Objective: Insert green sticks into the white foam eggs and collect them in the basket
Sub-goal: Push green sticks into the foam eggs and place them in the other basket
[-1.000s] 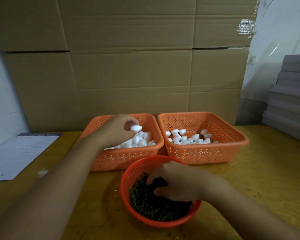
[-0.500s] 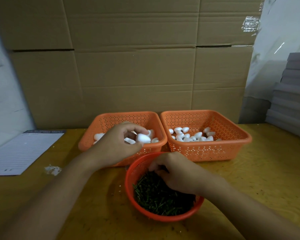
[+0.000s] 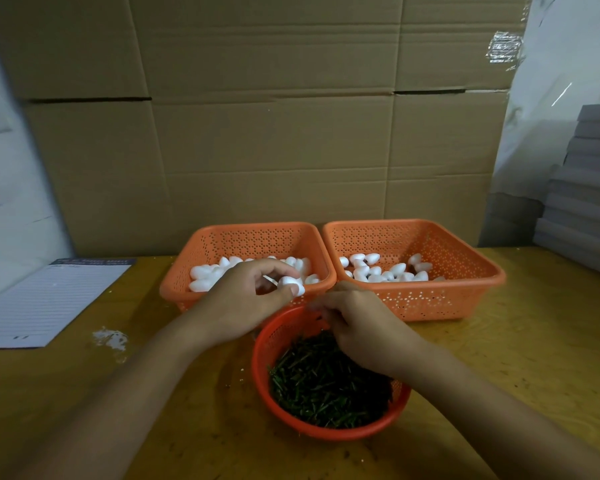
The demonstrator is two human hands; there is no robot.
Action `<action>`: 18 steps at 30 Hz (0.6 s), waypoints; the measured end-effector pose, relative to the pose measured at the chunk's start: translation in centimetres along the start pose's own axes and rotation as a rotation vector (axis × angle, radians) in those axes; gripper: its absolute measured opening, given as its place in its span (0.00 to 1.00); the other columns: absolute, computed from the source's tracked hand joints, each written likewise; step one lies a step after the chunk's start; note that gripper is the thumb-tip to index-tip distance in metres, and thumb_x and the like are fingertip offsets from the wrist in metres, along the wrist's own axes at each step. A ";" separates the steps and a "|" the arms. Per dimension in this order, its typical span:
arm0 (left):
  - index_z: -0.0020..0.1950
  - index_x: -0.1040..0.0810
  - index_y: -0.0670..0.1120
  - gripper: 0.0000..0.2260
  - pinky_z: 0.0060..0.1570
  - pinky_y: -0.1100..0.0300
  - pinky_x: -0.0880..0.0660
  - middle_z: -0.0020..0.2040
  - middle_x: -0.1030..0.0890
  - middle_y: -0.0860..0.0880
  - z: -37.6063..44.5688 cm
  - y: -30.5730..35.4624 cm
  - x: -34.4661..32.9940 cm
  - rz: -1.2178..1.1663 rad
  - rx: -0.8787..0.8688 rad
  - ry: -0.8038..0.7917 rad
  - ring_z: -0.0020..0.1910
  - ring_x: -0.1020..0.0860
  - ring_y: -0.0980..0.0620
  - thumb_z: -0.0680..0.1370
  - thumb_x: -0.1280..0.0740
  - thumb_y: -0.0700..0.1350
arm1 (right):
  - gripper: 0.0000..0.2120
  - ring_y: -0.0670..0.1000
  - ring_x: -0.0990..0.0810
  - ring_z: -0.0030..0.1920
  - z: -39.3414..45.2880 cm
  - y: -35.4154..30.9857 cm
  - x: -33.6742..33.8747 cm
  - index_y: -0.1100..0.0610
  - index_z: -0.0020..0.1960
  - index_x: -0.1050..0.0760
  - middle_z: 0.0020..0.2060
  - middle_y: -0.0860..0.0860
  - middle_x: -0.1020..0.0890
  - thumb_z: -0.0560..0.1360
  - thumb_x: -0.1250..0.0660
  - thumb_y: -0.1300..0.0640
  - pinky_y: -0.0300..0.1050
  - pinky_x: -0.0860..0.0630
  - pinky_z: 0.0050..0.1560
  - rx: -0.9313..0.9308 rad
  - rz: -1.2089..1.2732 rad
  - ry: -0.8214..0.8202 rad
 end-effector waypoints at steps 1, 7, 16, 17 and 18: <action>0.53 0.18 0.59 0.05 0.52 0.61 0.26 0.45 0.15 0.61 0.0 0.1 0.0 0.003 -0.015 0.004 0.47 0.18 0.63 0.78 0.30 0.53 | 0.17 0.49 0.23 0.51 0.0 0.1 0.0 0.58 0.59 0.18 0.53 0.53 0.21 0.77 0.38 0.70 0.31 0.30 0.51 -0.001 -0.008 -0.004; 0.48 0.18 0.58 0.07 0.37 0.65 0.26 0.36 0.17 0.56 0.1 0.2 -0.2 0.004 -0.022 -0.001 0.34 0.21 0.62 0.80 0.35 0.56 | 0.12 0.42 0.29 0.35 0.2 0.3 0.1 0.54 0.39 0.25 0.35 0.42 0.26 0.82 0.37 0.58 0.36 0.38 0.37 -0.026 0.014 0.031; 0.51 0.18 0.53 0.13 0.36 0.57 0.23 0.40 0.17 0.47 -0.1 0.3 -0.4 -0.083 -0.022 -0.032 0.37 0.18 0.49 0.74 0.32 0.60 | 0.08 0.42 0.21 0.39 0.3 0.3 0.9 0.60 0.51 0.17 0.36 0.44 0.20 0.80 0.36 0.63 0.38 0.25 0.40 -0.128 0.158 -0.032; 0.52 0.18 0.53 0.11 0.38 0.60 0.22 0.41 0.16 0.49 -0.1 0.3 -0.4 -0.103 -0.020 -0.030 0.39 0.17 0.50 0.74 0.30 0.57 | 0.10 0.45 0.19 0.41 0.2 0.3 0.9 0.59 0.53 0.17 0.39 0.46 0.18 0.80 0.37 0.64 0.42 0.23 0.44 -0.141 0.167 -0.052; 0.52 0.19 0.53 0.09 0.40 0.61 0.21 0.43 0.16 0.50 -0.1 0.2 -0.3 -0.112 -0.023 -0.025 0.41 0.16 0.52 0.75 0.28 0.54 | 0.11 0.46 0.18 0.43 0.2 0.3 0.9 0.58 0.54 0.17 0.42 0.49 0.17 0.81 0.38 0.65 0.45 0.21 0.47 -0.154 0.174 -0.068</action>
Point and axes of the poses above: each hand's wrist, its own z-axis towards the middle knuckle, its own x-axis out of the back of the hand, y = z × x, the point moved 5 cm from there along z, towards the middle knuckle
